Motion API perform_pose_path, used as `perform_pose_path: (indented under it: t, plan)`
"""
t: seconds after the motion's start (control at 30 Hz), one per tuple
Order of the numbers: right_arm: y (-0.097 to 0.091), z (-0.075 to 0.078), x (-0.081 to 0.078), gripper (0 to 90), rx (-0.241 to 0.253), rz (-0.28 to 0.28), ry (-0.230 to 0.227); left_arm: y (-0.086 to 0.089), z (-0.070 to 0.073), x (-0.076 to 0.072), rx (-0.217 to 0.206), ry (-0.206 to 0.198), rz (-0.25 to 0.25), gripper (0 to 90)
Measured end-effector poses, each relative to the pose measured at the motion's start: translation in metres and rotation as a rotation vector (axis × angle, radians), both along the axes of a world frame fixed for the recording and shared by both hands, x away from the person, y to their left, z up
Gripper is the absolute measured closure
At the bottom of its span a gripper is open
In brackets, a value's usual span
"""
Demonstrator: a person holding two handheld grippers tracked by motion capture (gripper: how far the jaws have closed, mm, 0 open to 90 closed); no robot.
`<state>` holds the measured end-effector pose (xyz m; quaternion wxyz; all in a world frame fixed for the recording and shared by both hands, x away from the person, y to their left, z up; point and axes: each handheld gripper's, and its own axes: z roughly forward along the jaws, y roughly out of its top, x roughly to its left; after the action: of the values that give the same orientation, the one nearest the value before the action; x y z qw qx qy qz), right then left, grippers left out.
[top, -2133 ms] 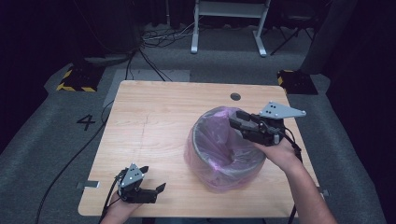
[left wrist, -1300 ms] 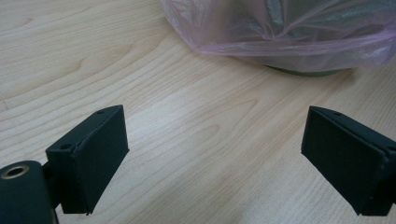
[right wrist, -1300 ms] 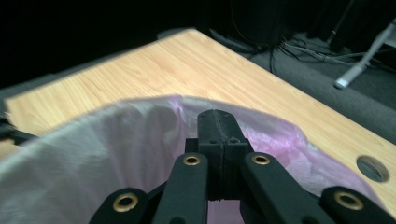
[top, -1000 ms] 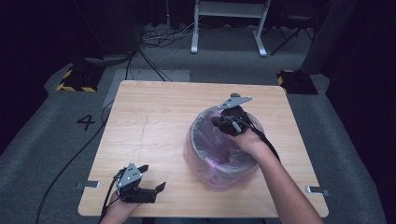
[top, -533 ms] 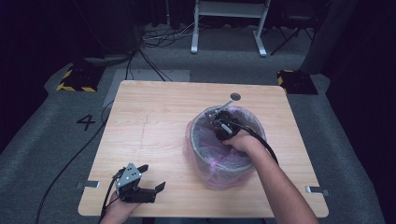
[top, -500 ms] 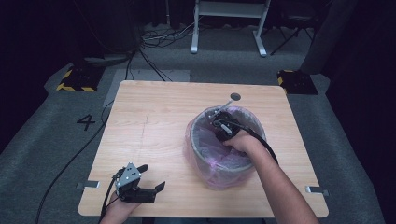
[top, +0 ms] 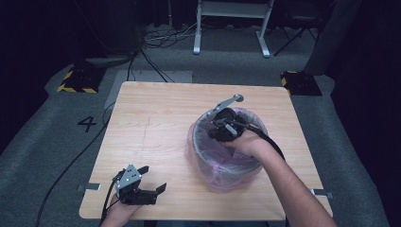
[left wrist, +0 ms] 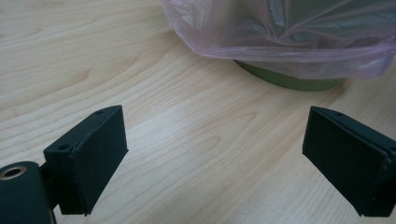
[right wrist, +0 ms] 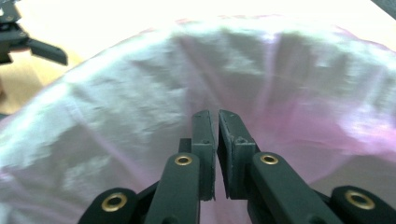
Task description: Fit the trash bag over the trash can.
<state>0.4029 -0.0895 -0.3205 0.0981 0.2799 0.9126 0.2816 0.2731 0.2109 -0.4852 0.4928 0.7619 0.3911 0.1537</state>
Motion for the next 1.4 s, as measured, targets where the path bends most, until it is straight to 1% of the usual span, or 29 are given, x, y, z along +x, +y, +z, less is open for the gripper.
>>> perform_pose_path:
  t: [0.03, 0.13, 0.23, 0.3, 0.37, 0.47, 0.53, 0.57, 0.6, 0.63, 0.67, 0.7, 0.73, 0.77, 0.83, 0.87, 0.9, 0.93, 0.97, 1.0, 1.03, 1.07, 1.1, 1.13, 1.17, 1.23, 1.27, 1.33, 1.4]
  plan:
    - [0.004, -0.003, -0.003, 86.7, -0.004, 0.019, 0.022, 0.001, 0.000, 0.000, -0.007, 0.000, 0.000, 6.8]
    - [0.012, -0.011, -0.009, 87.5, -0.012, 0.059, 0.054, 0.003, -0.001, 0.002, -0.008, 0.012, 0.007, 6.8]
    - [0.017, -0.020, -0.011, 87.3, -0.030, 0.089, 0.115, 0.005, -0.002, 0.002, -0.014, 0.015, 0.017, 6.8]
    - [0.019, -0.031, -0.012, 87.2, -0.071, 0.102, 0.178, 0.007, -0.001, 0.001, -0.023, 0.000, 0.029, 6.9]
    - [0.021, -0.041, -0.012, 87.3, -0.111, 0.129, 0.199, 0.009, 0.000, 0.002, -0.047, 0.004, 0.036, 6.8]
    - [0.025, -0.055, -0.011, 87.5, -0.152, 0.153, 0.232, 0.011, -0.001, 0.003, -0.048, 0.012, 0.041, 6.7]
    - [0.027, -0.064, -0.010, 87.5, -0.175, 0.170, 0.279, 0.012, -0.001, 0.003, -0.054, 0.008, 0.047, 6.7]
    - [0.027, -0.066, -0.010, 87.8, -0.154, 0.175, 0.279, 0.012, -0.001, 0.003, -0.054, 0.007, 0.047, 6.7]
    - [0.027, -0.066, -0.010, 87.9, -0.150, 0.176, 0.289, 0.012, -0.001, 0.003, -0.056, 0.006, 0.048, 6.7]
    - [0.026, -0.066, -0.011, 87.8, -0.153, 0.194, 0.290, 0.012, -0.001, 0.003, -0.055, 0.008, 0.046, 6.7]
    - [0.026, -0.066, -0.012, 87.5, -0.164, 0.202, 0.273, 0.013, -0.001, 0.003, -0.051, 0.007, 0.046, 6.7]
    - [0.025, -0.065, -0.011, 86.0, -0.160, 0.187, 0.268, 0.013, -0.001, 0.003, -0.050, 0.006, 0.050, 6.7]
    - [0.024, -0.064, -0.011, 84.8, -0.142, 0.183, 0.262, 0.013, -0.001, 0.003, -0.051, 0.007, 0.048, 6.7]
    - [0.023, -0.060, -0.010, 84.8, -0.114, 0.177, 0.240, 0.013, -0.001, 0.003, -0.054, 0.006, 0.051, 6.7]
    - [0.018, -0.050, -0.007, 83.3, -0.060, 0.149, 0.208, 0.013, 0.000, 0.003, -0.054, 0.007, 0.050, 6.7]
    - [0.013, -0.040, -0.005, 83.3, -0.017, 0.140, 0.176, 0.013, 0.000, 0.003, -0.053, 0.006, 0.053, 6.7]
    - [0.009, -0.032, -0.003, 83.4, 0.005, 0.122, 0.143, 0.013, -0.001, 0.003, -0.054, 0.004, 0.054, 6.7]
    - [0.005, -0.026, -0.001, 83.5, 0.013, 0.106, 0.120, 0.013, -0.001, 0.003, -0.054, 0.004, 0.050, 6.7]
    - [0.000, -0.018, 0.003, 83.6, 0.021, 0.077, 0.068, 0.012, -0.001, 0.003, -0.054, 0.006, 0.049, 6.7]
    - [-0.004, -0.014, 0.008, 83.8, 0.019, 0.040, 0.028, 0.012, -0.001, 0.004, -0.052, 0.007, 0.049, 6.7]
    - [-0.007, -0.012, 0.011, 83.7, 0.021, 0.013, 0.016, 0.011, -0.001, 0.004, -0.050, 0.009, 0.044, 6.7]
    - [-0.011, -0.011, 0.018, 83.7, 0.025, -0.029, -0.017, 0.011, -0.002, 0.004, -0.047, 0.012, 0.040, 6.8]
    - [-0.014, -0.013, 0.023, 83.8, 0.014, -0.071, -0.041, 0.011, -0.002, 0.004, -0.046, 0.012, 0.040, 6.8]
    - [-0.015, -0.015, 0.027, 83.7, -0.001, -0.102, -0.037, 0.011, -0.002, 0.004, -0.045, 0.012, 0.038, 6.8]
    - [-0.017, -0.021, 0.033, 83.8, -0.033, -0.131, -0.019, 0.011, -0.001, 0.004, -0.044, 0.010, 0.038, 6.8]
    - [-0.019, -0.030, 0.038, 84.0, -0.053, -0.163, -0.004, 0.012, -0.002, 0.004, -0.052, 0.010, 0.043, 6.8]
    - [-0.020, -0.036, 0.041, 84.1, -0.066, -0.184, 0.015, 0.013, -0.002, 0.004, -0.054, 0.012, 0.046, 6.8]
    - [-0.021, -0.044, 0.044, 84.1, -0.077, -0.191, 0.049, 0.014, -0.002, 0.004, -0.055, 0.011, 0.048, 6.8]
    - [-0.020, -0.047, 0.041, 83.9, -0.070, -0.178, 0.049, 0.015, -0.002, 0.004, -0.056, 0.012, 0.051, 6.8]
